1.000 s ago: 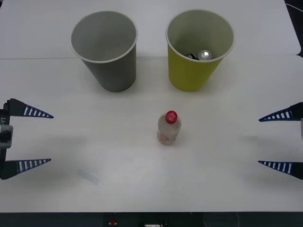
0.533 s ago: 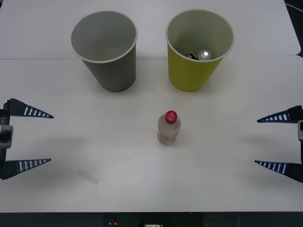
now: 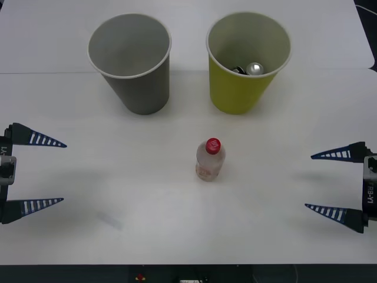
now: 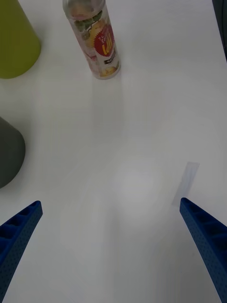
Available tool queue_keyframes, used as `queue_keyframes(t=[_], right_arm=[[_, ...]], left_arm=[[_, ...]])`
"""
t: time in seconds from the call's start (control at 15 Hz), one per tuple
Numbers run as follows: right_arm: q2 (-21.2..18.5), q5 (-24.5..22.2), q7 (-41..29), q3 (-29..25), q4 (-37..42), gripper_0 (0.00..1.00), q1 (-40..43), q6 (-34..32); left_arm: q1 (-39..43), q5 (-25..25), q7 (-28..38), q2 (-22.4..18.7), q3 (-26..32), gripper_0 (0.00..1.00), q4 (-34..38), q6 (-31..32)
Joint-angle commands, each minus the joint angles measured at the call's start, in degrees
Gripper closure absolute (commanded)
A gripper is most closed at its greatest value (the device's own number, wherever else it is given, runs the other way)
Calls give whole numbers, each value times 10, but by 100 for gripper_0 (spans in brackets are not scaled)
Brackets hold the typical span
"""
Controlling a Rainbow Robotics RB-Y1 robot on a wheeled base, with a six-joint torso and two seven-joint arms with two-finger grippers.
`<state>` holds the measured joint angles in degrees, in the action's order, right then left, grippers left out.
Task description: Put the can into the green bin and the plastic bottle into the gray bin
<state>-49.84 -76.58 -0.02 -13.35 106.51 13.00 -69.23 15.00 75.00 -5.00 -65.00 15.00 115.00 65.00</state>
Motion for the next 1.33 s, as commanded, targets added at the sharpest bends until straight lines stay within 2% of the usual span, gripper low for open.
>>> queue_keyframes(t=[0.07,0.4,0.53,0.73,1.33], right_arm=[[33,-1,18,0,-25,0,-10,-16],[95,-9,52,0,-48,0,-13,-17],[124,-14,92,3,-82,0,-34,-23],[157,-14,103,18,-126,0,-56,-34],[231,9,154,52,-229,0,-118,-34]], left_arm=[[0,0,0,0,0,0,0,0],[0,0,0,0,0,0,0,0],[0,0,0,0,0,0,0,0],[0,0,0,0,0,0,0,0],[0,0,0,0,0,0,0,0]])
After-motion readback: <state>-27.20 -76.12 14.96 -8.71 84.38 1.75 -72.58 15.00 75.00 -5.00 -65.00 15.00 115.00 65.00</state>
